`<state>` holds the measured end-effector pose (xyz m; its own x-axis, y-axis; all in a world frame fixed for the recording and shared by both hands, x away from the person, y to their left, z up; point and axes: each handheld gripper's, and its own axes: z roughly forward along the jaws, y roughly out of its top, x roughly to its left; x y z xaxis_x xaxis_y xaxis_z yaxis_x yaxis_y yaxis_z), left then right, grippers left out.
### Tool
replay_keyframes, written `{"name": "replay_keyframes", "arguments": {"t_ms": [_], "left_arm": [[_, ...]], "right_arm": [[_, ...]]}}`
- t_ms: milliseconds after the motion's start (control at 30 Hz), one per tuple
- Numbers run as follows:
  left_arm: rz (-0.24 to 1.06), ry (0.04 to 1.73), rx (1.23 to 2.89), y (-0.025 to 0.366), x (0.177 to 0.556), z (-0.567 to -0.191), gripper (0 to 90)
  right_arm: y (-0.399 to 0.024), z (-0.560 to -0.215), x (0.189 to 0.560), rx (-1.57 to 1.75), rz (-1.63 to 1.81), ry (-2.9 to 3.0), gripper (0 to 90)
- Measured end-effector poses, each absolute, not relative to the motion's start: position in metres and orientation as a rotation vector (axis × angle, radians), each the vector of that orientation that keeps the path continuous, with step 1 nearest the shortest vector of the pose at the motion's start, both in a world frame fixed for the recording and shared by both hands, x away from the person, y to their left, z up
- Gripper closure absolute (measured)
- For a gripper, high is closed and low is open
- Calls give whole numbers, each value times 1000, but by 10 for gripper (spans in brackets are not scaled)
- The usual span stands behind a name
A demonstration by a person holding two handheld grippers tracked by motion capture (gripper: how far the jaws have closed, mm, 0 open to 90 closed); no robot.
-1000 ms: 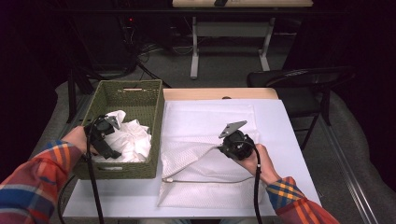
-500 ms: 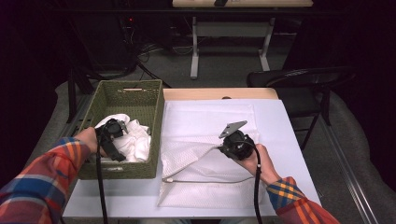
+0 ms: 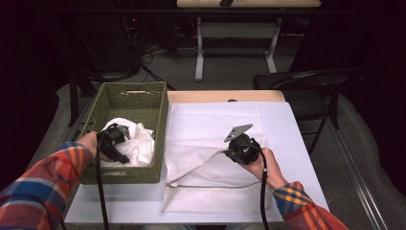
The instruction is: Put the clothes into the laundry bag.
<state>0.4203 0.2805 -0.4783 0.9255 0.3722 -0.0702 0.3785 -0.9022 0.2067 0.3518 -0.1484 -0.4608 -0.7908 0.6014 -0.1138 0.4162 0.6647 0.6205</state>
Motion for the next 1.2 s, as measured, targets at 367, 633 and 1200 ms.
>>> {"name": "replay_keyframes", "arguments": {"t_ms": [367,633,1200], "left_arm": [[33,550,2828,290,409,-455,646],[97,567,2784,298,407,-428,649],[324,716,2847,294,413,-442,20]], "right_arm": [[-150,-459,351,816,848,2565,880],[-149,-459,351,821,848,2564,880],[-149,-459,351,811,847,2569,878]]}}
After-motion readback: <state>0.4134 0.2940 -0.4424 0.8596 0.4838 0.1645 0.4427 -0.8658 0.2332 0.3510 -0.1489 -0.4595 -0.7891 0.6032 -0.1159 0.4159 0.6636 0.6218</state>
